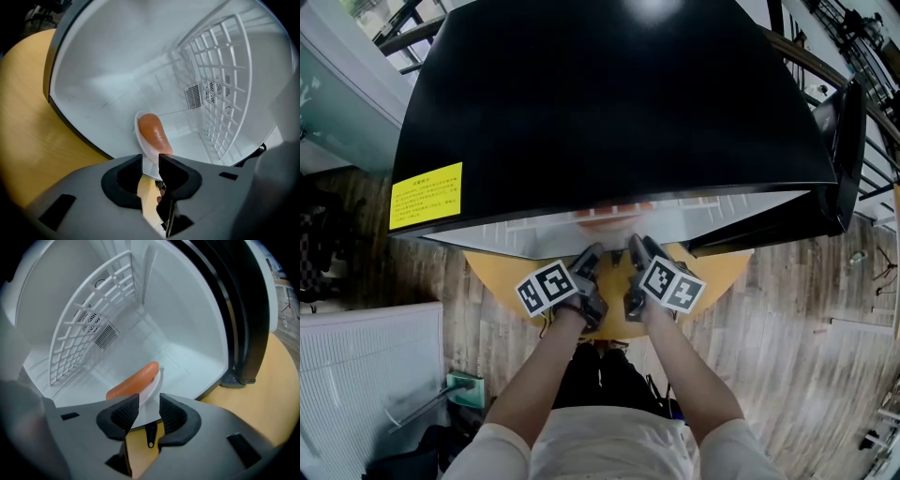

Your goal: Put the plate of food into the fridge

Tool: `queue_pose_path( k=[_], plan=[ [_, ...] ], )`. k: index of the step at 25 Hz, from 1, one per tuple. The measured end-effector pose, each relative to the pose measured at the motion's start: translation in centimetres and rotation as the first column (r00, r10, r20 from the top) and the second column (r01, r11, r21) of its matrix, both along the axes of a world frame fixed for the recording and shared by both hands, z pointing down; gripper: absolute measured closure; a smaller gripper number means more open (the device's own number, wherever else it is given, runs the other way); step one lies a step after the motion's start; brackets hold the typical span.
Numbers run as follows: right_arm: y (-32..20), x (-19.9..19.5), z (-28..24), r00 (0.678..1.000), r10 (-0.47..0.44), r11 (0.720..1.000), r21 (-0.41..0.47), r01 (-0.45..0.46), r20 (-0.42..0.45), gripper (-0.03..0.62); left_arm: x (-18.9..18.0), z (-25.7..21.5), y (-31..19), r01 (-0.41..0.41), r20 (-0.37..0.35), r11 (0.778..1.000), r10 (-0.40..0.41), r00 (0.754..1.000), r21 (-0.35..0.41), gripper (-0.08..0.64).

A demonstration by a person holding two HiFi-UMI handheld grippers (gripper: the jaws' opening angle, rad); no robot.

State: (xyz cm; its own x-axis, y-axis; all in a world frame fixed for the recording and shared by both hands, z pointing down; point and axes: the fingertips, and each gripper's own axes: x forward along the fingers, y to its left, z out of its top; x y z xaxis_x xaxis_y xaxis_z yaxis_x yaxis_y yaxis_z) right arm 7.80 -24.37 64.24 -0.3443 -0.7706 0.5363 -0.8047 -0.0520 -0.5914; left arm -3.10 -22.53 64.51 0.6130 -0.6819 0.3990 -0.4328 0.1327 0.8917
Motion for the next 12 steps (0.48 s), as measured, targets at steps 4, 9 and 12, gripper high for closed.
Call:
queue_pose_path(
  k=[4,9,12],
  plan=[
    [1.3,-0.4,-1.5,1.000,-0.009,1.000,0.024,0.009,0.004,0.454,0.1,-1.2,1.8,-0.042,0.025,0.999,0.042,0.999,0.027,0.442],
    [3.5,-1.1,-3.9,0.999,-0.029,0.998,0.064,0.027,0.022,0.473,-0.3,-3.0,3.8,-0.078,0.077,0.995,0.073,0.994,0.063,0.459],
    [5.3,-1.7,-5.6,0.999,-0.046,0.995,0.094,0.044,0.025,0.500,-0.2,-4.3,5.2,-0.103,0.088,0.992,0.096,0.991,0.076,0.476]
  ],
)
